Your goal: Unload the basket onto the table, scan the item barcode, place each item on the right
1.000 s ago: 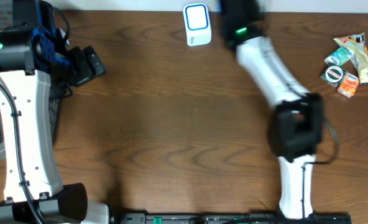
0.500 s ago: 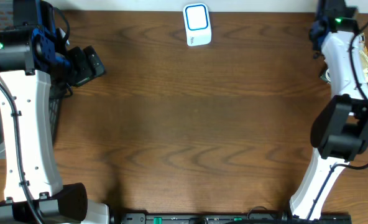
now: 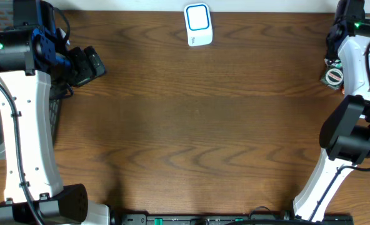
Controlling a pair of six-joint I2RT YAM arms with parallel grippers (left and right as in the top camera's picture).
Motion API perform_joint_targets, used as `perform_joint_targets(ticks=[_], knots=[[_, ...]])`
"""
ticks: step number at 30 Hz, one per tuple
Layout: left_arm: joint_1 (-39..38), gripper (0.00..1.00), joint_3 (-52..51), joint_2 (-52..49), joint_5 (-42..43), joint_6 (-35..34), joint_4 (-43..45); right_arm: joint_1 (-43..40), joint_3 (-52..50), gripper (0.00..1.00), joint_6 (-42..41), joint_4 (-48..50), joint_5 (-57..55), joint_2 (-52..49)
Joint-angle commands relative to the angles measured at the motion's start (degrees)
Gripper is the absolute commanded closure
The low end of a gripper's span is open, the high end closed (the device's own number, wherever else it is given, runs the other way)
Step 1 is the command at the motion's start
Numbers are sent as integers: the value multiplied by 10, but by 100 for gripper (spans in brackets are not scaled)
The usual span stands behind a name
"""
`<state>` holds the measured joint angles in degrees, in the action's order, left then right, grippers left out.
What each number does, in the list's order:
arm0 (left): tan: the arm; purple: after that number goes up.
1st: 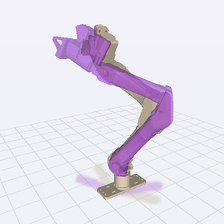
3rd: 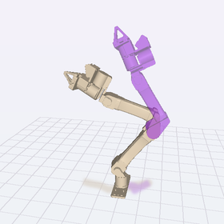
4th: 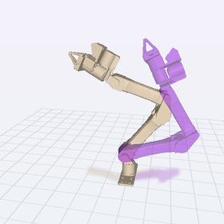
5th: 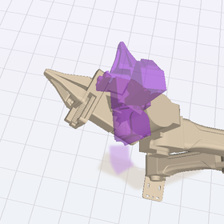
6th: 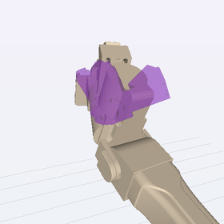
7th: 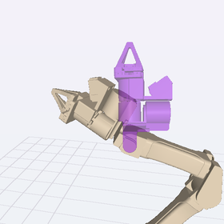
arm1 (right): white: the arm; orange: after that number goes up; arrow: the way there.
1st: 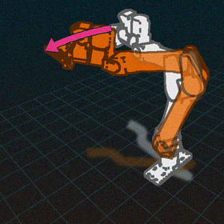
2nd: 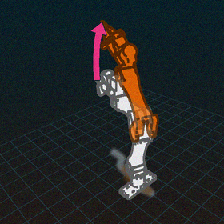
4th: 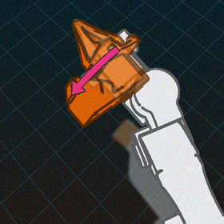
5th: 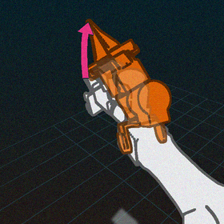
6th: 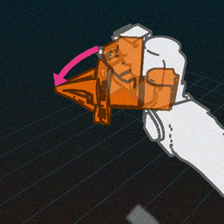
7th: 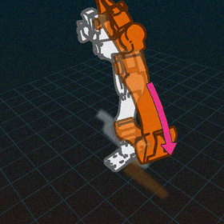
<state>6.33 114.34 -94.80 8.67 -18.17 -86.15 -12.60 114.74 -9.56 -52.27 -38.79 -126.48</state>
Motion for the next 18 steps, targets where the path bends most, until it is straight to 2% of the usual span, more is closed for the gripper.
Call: perform_joint_targets(ticks=[1,8,14,18], knots=[[1,2,5,5,-3,1,-2,23,-3,1,-12,-7,65,76],[1,2,5,5,-3,1,-2,86,-3,1,-41,-85,191,219],[1,2,5,5,-3,1,-2,143,-14,1,-42,-159,246,330],[1,2,5,5,-3,1,-2,207,-113,1,-42,-141,214,438]])
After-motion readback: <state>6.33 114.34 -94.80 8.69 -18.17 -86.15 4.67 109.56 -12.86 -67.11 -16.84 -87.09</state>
